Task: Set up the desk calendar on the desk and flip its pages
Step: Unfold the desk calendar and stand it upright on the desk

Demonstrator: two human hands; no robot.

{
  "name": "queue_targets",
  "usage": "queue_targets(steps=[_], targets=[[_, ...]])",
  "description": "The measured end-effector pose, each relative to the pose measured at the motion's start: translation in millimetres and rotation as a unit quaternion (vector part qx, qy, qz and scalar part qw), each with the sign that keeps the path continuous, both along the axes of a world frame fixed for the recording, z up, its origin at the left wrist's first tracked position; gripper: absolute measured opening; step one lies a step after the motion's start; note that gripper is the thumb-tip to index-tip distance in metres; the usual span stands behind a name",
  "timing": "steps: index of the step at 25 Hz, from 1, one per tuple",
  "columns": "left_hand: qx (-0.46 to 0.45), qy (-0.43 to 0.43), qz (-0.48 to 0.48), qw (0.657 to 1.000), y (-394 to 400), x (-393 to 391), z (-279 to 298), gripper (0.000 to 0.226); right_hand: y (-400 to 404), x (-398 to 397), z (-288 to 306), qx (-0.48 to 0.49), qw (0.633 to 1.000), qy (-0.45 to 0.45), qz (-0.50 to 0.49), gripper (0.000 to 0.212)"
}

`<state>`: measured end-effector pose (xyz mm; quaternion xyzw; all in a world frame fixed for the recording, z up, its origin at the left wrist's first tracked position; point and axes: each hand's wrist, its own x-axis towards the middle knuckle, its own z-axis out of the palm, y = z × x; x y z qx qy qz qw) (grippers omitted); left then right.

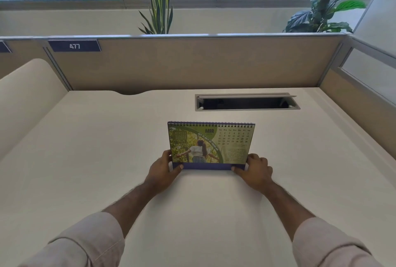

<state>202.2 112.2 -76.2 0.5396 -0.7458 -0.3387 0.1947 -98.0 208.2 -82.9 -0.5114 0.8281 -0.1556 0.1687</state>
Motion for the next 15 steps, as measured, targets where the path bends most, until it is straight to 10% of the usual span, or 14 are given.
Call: queue_targets(steps=[6,15], targets=[[0.019,0.025,-0.006,1.0,5.5,-3.8,3.4,0.055,5.4,4.8,5.0,-0.009,0.999,-0.032,-0.025,0.051],[-0.087,0.166,0.152,0.97,35.2,-13.4,4.6,0.033,30.1,37.5,20.7,-0.291,0.928,-0.188,-0.136,0.026]])
